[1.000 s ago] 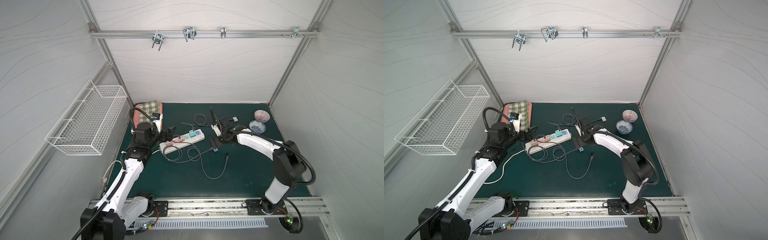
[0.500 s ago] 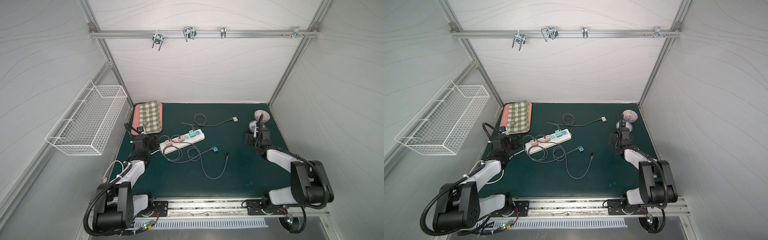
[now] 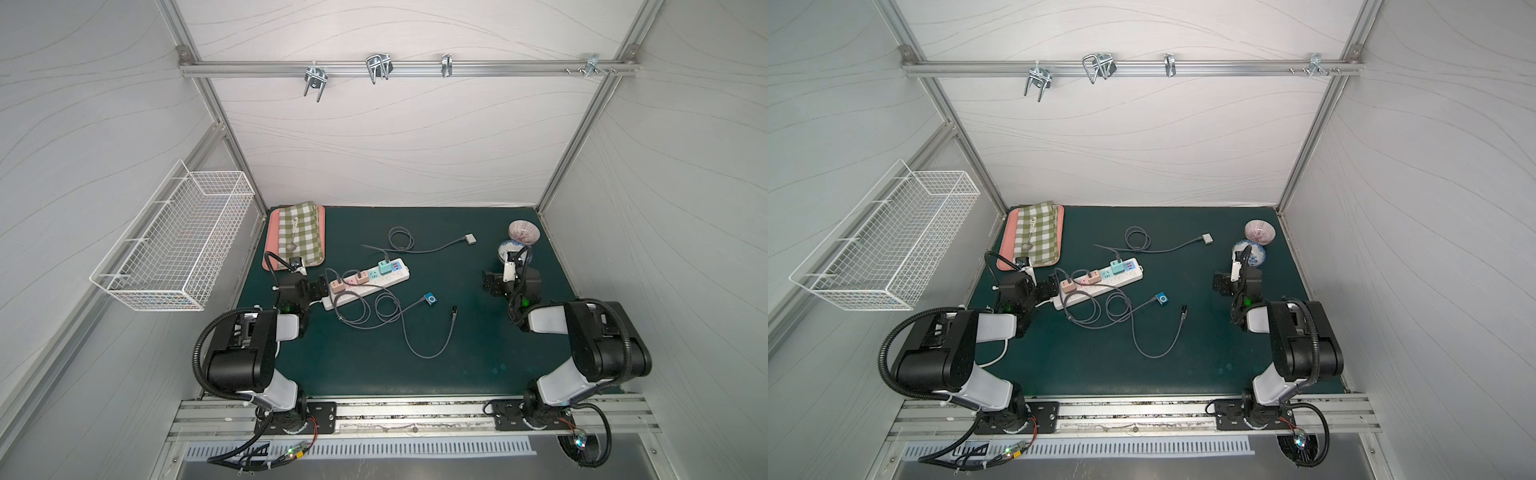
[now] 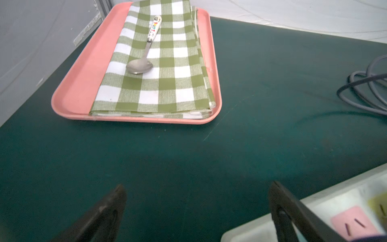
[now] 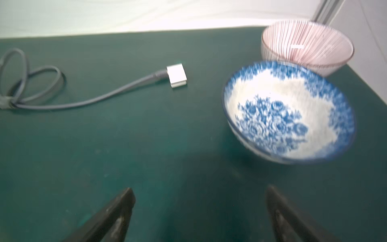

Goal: Charge mp3
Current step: Reset both arms

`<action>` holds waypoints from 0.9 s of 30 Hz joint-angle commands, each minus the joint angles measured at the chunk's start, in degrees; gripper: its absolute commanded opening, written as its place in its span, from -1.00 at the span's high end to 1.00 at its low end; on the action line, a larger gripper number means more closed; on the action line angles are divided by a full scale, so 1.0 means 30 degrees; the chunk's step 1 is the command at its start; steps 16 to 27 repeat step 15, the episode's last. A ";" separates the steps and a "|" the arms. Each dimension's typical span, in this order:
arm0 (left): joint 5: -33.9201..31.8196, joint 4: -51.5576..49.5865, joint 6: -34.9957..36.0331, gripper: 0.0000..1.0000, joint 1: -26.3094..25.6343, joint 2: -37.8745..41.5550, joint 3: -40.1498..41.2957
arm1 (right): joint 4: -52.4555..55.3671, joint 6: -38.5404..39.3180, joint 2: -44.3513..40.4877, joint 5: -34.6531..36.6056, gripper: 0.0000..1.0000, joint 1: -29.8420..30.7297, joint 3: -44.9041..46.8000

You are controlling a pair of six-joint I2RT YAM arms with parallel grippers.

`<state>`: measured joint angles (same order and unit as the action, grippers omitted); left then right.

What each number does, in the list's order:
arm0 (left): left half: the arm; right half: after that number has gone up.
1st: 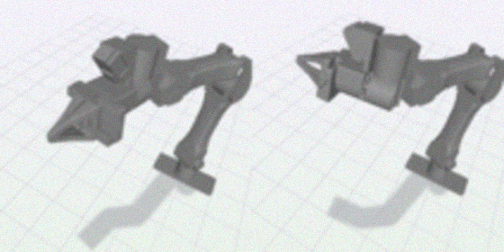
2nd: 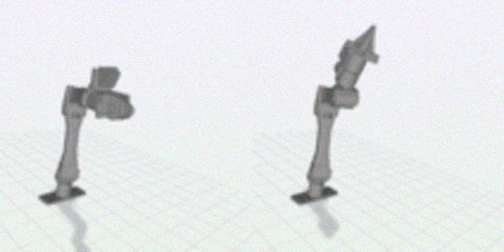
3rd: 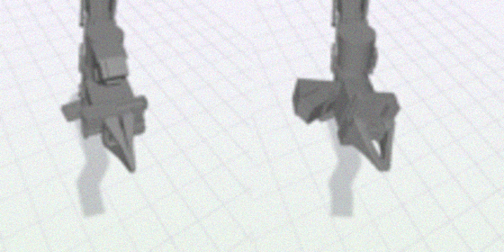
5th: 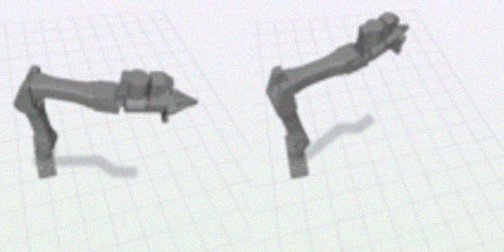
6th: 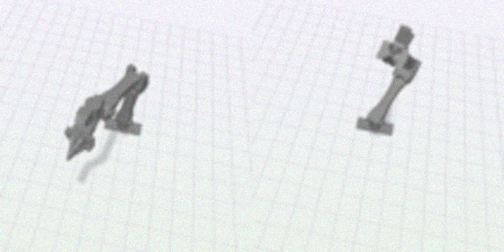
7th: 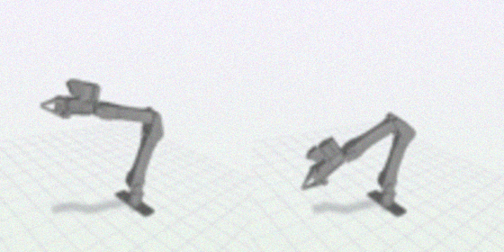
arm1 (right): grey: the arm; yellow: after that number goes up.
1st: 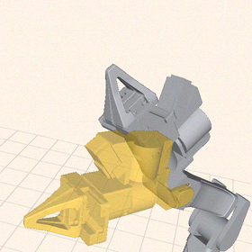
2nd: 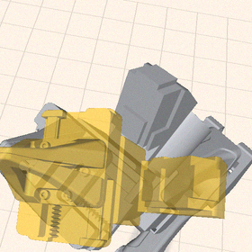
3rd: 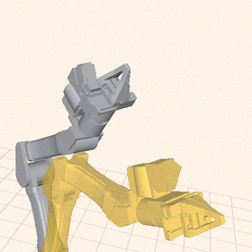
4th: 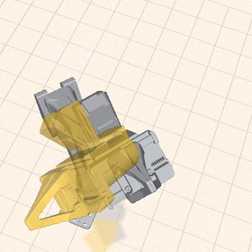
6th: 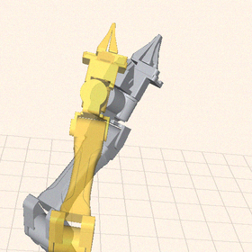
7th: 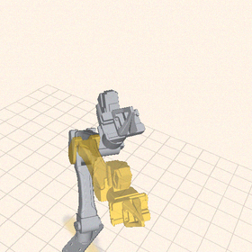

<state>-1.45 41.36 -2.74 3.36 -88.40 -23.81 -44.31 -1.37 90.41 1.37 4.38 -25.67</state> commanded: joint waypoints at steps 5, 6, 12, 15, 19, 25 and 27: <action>0.0016 0.0777 0.0486 -0.99 -0.0298 -0.0005 -0.0652 | -0.0592 0.0514 0.0113 -0.0780 -0.98 -0.0150 -0.0012; 0.0015 0.0689 0.0498 -0.99 -0.0315 -0.0006 -0.0696 | -0.0562 0.0513 0.0102 -0.0797 -0.98 -0.0158 -0.0042; -0.0321 0.0410 0.0599 -0.99 -0.0503 -0.0255 -0.0983 | -0.0518 0.0514 0.0100 -0.0834 -0.98 -0.0164 -0.0057; -0.0450 0.0755 0.0607 -0.99 -0.0565 0.0059 -0.0616 | -0.0509 0.0514 0.0006 -0.1237 -0.98 -0.0297 0.0017; -0.0450 0.0755 0.0607 -0.99 -0.0565 0.0059 -0.0616 | -0.0509 0.0514 0.0006 -0.1237 -0.98 -0.0297 0.0017; -0.0450 0.0755 0.0607 -0.99 -0.0565 0.0059 -0.0616 | -0.0509 0.0514 0.0006 -0.1237 -0.98 -0.0297 0.0017; -0.0450 0.0755 0.0607 -0.99 -0.0565 0.0059 -0.0616 | -0.0509 0.0514 0.0006 -0.1237 -0.98 -0.0297 0.0017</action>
